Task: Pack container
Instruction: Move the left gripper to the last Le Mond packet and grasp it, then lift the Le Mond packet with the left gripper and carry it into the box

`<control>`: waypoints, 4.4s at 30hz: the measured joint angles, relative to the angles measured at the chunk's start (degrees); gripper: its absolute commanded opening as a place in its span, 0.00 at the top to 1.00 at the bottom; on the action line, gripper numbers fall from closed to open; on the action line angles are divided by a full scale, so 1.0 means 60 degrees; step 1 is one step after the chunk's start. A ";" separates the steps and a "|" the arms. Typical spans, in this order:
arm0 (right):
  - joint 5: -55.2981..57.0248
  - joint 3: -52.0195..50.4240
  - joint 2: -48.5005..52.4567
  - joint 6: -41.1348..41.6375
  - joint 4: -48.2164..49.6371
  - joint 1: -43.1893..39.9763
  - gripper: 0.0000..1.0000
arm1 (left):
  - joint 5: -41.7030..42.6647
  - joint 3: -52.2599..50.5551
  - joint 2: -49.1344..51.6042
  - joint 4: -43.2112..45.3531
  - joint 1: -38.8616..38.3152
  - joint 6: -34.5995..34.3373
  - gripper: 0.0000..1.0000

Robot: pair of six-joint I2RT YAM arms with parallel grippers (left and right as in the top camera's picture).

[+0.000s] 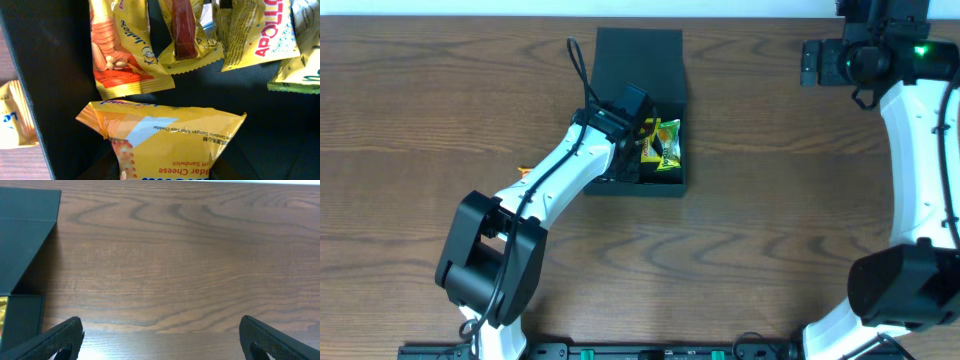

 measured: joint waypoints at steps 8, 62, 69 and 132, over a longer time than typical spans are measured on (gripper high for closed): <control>0.0000 0.0000 0.0000 0.0033 0.0000 0.0000 0.01 | 0.0004 0.0000 0.0000 -0.0004 0.0000 -0.0073 0.46; -0.0437 0.0000 0.0000 0.0171 -0.0364 0.0000 0.01 | -0.0066 -0.3024 -0.2353 0.1133 0.3490 0.1049 0.18; -0.0437 0.0000 0.0000 0.0171 -0.0601 0.0000 0.01 | -0.0189 -0.3151 -0.1231 0.1453 0.3490 0.0940 0.19; -0.0441 0.0000 0.0000 0.0171 -0.0831 0.0000 0.01 | -0.0852 -0.3104 -0.0499 0.2357 0.3501 0.0882 0.44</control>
